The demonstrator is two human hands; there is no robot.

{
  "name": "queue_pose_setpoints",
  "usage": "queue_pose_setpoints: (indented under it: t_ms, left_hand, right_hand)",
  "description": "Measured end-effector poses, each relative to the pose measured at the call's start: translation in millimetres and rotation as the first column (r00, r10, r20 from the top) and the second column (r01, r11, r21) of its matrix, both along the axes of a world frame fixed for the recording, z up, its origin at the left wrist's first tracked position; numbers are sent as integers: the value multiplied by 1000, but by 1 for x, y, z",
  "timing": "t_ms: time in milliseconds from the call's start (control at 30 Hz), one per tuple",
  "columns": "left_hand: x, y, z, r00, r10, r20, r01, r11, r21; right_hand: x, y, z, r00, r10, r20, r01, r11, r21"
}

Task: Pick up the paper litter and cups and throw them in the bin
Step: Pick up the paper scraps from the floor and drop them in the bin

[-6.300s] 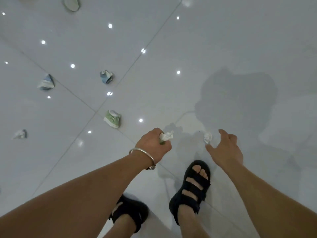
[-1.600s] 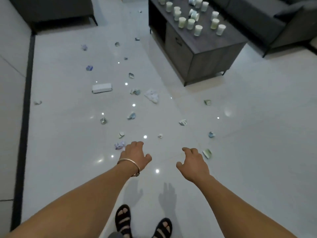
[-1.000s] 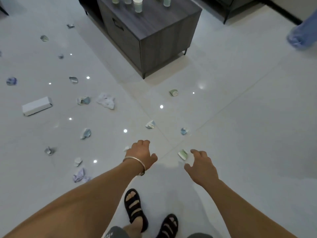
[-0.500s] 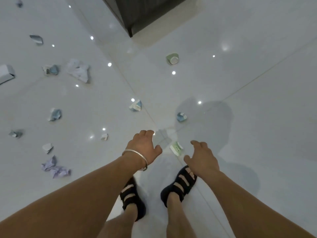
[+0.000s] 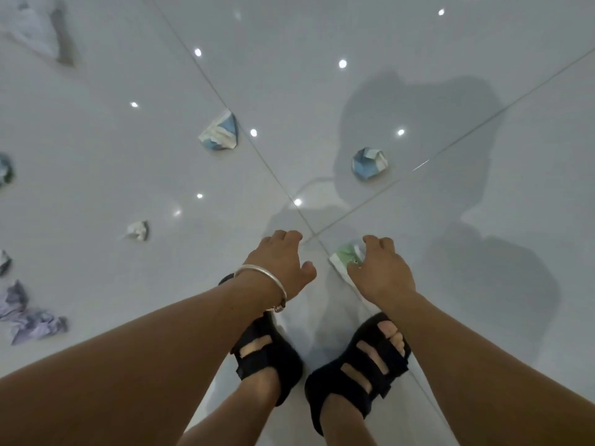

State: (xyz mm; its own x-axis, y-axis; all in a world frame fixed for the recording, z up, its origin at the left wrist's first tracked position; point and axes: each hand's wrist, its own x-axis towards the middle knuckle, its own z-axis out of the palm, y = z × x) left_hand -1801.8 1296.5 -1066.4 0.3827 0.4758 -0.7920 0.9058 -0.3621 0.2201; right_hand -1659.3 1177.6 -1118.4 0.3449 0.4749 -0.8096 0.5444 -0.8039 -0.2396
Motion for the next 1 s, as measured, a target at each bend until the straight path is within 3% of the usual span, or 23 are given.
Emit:
queue_pose_setpoints:
  t_ms: [167, 233, 400, 567, 800, 1000]
  left_hand:
    - [-5, 8, -24, 999, 33, -2, -33, 999, -19]
    - [-6, 13, -14, 999, 50, 18, -50, 998, -26]
    - [2, 33, 51, 988, 86, 132, -74, 992, -99]
    - [16, 57, 126, 974, 81, 210, -58, 992, -116]
    - [18, 87, 184, 932, 171, 321, -164, 985, -50]
    - [-6, 108, 183, 951, 208, 229, -214, 977, -1]
  right_hand:
    - [-13, -9, -26, 998, -51, -31, 51, 999, -8]
    - [-14, -6, -13, 996, -59, -64, 63, 996, 61]
    - [-7, 24, 68, 981, 66, -182, 8, 926, 377]
    - [11, 67, 157, 966, 201, -161, -89, 848, 522]
    - [28, 107, 227, 968, 233, -88, -150, 827, 542]
    - [65, 117, 209, 927, 366, 75, -373, 894, 246]
